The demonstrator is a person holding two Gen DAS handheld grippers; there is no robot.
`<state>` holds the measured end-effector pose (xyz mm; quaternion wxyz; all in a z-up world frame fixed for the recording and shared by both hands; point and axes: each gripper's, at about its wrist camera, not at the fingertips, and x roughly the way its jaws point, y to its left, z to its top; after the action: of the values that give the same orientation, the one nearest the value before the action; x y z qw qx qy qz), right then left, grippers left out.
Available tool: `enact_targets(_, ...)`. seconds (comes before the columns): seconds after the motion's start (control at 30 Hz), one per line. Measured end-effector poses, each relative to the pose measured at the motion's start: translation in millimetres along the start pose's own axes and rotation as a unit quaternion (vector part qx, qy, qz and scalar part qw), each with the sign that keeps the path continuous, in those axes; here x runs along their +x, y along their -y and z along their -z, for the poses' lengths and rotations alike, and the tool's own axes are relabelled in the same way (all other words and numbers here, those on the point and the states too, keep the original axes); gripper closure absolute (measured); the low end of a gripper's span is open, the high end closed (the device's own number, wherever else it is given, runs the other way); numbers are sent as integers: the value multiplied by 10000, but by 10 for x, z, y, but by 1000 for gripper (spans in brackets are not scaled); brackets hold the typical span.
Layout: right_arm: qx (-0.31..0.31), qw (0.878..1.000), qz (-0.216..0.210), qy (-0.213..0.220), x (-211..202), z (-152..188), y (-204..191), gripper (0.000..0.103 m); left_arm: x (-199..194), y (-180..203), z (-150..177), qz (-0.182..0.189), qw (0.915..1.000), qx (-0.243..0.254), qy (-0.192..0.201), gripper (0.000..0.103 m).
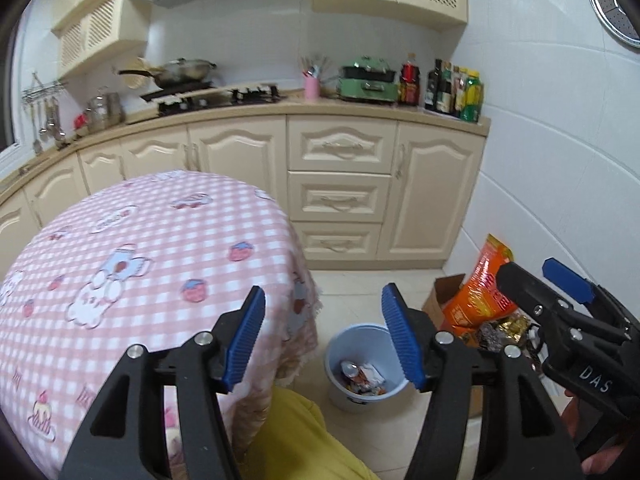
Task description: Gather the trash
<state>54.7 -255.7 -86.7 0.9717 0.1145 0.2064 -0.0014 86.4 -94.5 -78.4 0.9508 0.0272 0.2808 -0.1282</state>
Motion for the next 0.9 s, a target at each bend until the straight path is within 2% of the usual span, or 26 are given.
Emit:
enact_targets(0.3, -310, 9989, -234, 270, -202, 91, -366, 12, -469, -247, 163, -227, 9981, -312, 473, 40)
enact_targets(0.4, -402, 9982, -264, 351, -259, 87, -447, 12, -603, -283, 177, -213, 9972, -363, 626, 35)
enact_targets(0.57, -350, 9975, -233, 568, -412, 26, -536, 12, -807, -338, 157, -321, 9949, -369, 886, 31)
enact_targets(0.8, -447, 9952, -390, 784, -612, -29, -680, 12, -955, -389, 121, -346, 9936, -409, 995, 28)
enact_targets(0.9, -555, 9943, -317, 853, -657, -27, -736, 12, -985, -412, 120, -338, 9935, -440, 996, 28)
